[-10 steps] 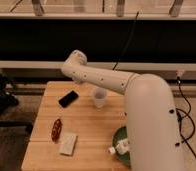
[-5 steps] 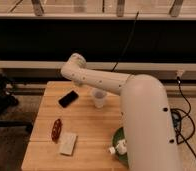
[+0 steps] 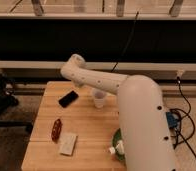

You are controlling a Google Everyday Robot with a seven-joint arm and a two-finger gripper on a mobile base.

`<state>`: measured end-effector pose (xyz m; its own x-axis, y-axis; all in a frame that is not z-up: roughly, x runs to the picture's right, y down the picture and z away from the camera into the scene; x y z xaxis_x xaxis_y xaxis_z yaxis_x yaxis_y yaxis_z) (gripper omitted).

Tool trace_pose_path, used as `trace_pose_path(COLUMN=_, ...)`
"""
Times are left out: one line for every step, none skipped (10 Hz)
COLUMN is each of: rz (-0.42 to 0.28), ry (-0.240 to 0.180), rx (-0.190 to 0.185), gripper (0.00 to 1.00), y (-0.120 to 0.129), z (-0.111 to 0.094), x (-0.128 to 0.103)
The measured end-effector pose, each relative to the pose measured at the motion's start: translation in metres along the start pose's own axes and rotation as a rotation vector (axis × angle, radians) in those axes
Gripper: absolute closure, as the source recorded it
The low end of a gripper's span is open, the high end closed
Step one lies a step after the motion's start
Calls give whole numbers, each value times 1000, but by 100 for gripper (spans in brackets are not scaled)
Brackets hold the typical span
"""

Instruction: Push the eraser across the table

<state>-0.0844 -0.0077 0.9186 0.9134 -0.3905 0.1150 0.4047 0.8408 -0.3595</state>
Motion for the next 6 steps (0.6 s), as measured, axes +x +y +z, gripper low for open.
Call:
trace_pose_path(rz=-8, ry=-20, rx=-21, gripper=100, y=2, z=-1, x=-5)
trace_pose_path(rz=-17, ry=-43, rx=-47, gripper=100, y=6, z=-2, x=-7)
trace_pose_path(rz=-25, ry=-69, rx=-74, gripper=100, y=11, z=-2, x=-10)
trace_pose_path(rz=-32, ry=-86, rx=-89, gripper=100, y=13, z=-2, x=-12)
trace_pose_path(rz=-39, ry=-110, rx=-108, gripper=100, y=18, z=-2, x=-17)
trace_pose_path(rz=-51, ry=-134, rx=-129, gripper=100, y=23, z=0, x=-22)
